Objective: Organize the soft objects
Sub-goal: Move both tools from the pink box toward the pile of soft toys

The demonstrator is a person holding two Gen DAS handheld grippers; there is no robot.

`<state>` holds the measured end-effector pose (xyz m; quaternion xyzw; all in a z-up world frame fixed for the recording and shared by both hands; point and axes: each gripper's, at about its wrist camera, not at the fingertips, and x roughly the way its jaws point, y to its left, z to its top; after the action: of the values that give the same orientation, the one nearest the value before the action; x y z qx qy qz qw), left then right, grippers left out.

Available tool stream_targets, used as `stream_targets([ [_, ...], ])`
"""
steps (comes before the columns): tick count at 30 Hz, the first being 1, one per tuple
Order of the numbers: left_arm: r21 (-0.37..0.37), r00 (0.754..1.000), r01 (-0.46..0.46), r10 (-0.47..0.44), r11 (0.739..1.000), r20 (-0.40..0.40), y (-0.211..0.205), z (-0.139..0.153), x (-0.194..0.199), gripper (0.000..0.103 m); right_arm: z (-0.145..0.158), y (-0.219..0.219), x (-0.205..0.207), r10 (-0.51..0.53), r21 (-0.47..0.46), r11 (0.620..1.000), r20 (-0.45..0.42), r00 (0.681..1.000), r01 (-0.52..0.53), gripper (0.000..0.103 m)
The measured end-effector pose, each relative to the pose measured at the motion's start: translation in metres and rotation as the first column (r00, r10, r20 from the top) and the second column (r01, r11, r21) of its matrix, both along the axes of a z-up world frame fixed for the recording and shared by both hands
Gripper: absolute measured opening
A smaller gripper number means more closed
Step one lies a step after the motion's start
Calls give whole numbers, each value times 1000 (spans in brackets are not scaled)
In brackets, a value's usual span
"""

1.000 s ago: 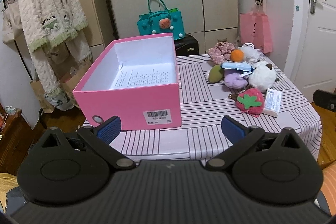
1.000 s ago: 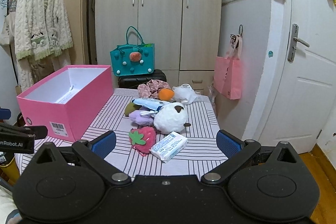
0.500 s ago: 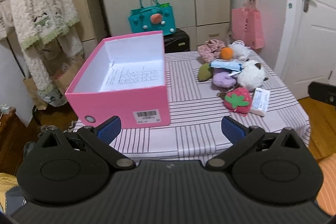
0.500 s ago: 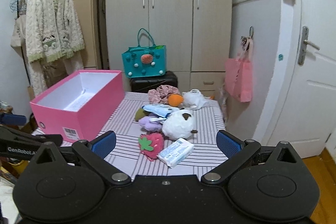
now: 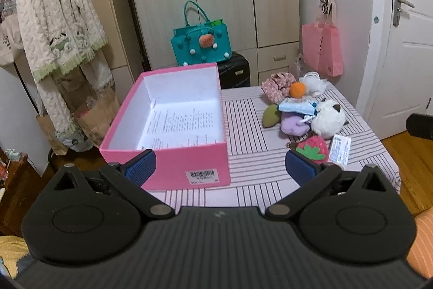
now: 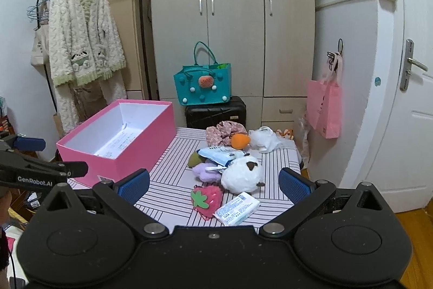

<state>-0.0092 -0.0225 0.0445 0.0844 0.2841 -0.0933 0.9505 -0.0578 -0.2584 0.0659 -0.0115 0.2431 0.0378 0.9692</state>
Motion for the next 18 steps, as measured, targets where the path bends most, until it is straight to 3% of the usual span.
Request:
stream_targets([
  [4,2,1000,-8,8,1000,20,3,5,-1,103,1,1,-1,7,-4,1000,8,1000,-7,103],
  [18,-24,1000,9,-10,1000,-29,9,-3,0,103,-2,2,0,29,-7,1000,-7,1000,-30,103],
])
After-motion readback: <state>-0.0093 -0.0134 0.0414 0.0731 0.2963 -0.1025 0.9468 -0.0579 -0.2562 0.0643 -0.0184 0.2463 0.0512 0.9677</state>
